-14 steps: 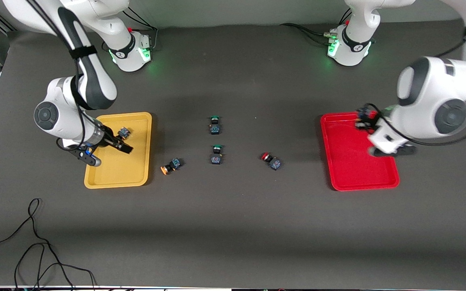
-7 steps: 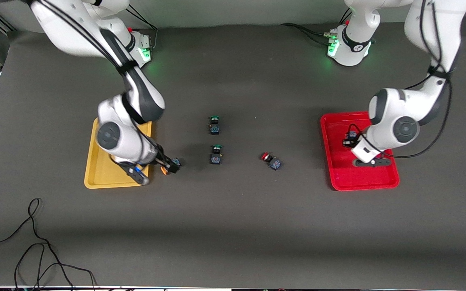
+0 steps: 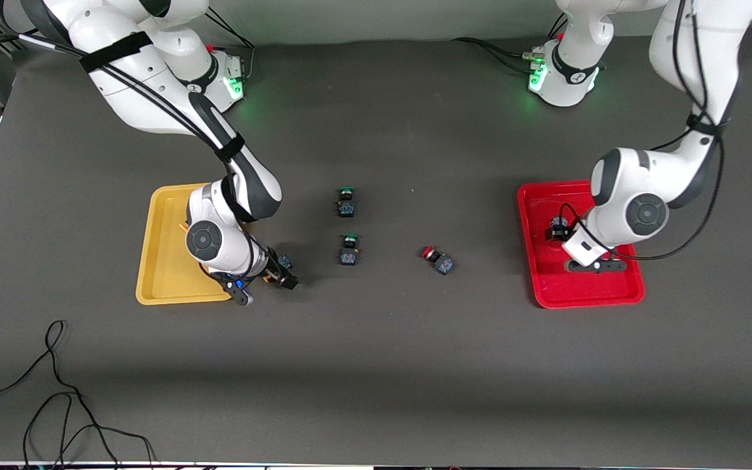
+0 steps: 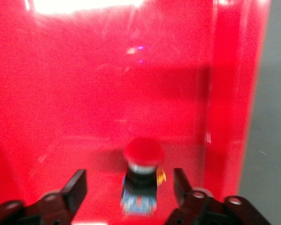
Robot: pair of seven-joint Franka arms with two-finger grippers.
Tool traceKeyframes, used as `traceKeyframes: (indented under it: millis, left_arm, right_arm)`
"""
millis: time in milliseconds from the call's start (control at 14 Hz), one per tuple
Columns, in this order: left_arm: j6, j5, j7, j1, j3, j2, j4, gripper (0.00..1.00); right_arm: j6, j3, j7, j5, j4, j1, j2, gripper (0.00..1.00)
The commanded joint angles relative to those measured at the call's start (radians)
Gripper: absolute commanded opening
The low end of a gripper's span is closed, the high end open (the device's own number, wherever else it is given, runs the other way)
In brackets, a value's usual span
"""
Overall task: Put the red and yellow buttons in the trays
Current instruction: 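Carry the red button to the red tray while the right gripper reaches another orange button, then release the red button in the red tray while the right gripper grasps the orange button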
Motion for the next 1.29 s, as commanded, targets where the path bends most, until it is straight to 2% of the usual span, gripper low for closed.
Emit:
traceKeyframes:
  millis: [0, 214, 357, 429, 571, 857, 929, 1071, 1143, 1214]
  left_arm:
    - [-0.184, 0.014, -0.024, -0.014, -0.013, -0.123, 0.096, 1.0]
    - [-0.165, 0.001, -0.176, -0.053, -0.034, -0.111, 0.156, 1.0]
    - [-0.157, -0.012, -0.305, -0.123, -0.038, -0.057, 0.235, 1.0]
    - [-0.157, -0.014, -0.377, -0.17, -0.039, -0.014, 0.293, 1.0]
    - [-0.157, -0.012, -0.525, -0.278, -0.038, 0.094, 0.436, 1.0]
    - [-0.098, -0.002, -0.696, -0.427, -0.038, 0.341, 0.668, 1.0]
    - [-0.059, 0.001, -0.716, -0.454, -0.036, 0.38, 0.674, 1.0]
    - [0.024, -0.002, -0.739, -0.461, -0.035, 0.44, 0.668, 1.0]
    - [0.027, 0.0, -0.755, -0.459, -0.033, 0.461, 0.668, 1.0]
    - [0.027, -0.005, -0.759, -0.459, -0.031, 0.475, 0.667, 1.0]
  right_arm:
    - [0.012, 0.002, 0.023, 0.0, -0.027, 0.0, -0.035, 0.7]
    - [0.012, 0.001, 0.02, -0.001, -0.027, 0.0, -0.036, 0.27]
    - [0.012, 0.001, 0.022, -0.001, -0.029, 0.0, -0.044, 0.09]
    - [0.007, 0.001, 0.023, -0.001, -0.029, -0.001, -0.053, 0.05]
    - [-0.037, 0.002, 0.026, 0.009, -0.024, -0.001, -0.114, 0.05]
    - [-0.34, -0.015, -0.059, 0.012, -0.012, -0.039, -0.327, 0.05]
    - [-0.394, -0.053, -0.134, 0.012, -0.016, -0.055, -0.358, 0.05]
    - [-0.438, -0.178, -0.334, 0.014, -0.059, -0.055, -0.38, 0.05]
    - [-0.397, -0.233, -0.439, 0.023, -0.119, -0.055, -0.369, 0.06]
    - [-0.288, -0.266, -0.528, 0.043, -0.192, -0.058, -0.349, 0.06]
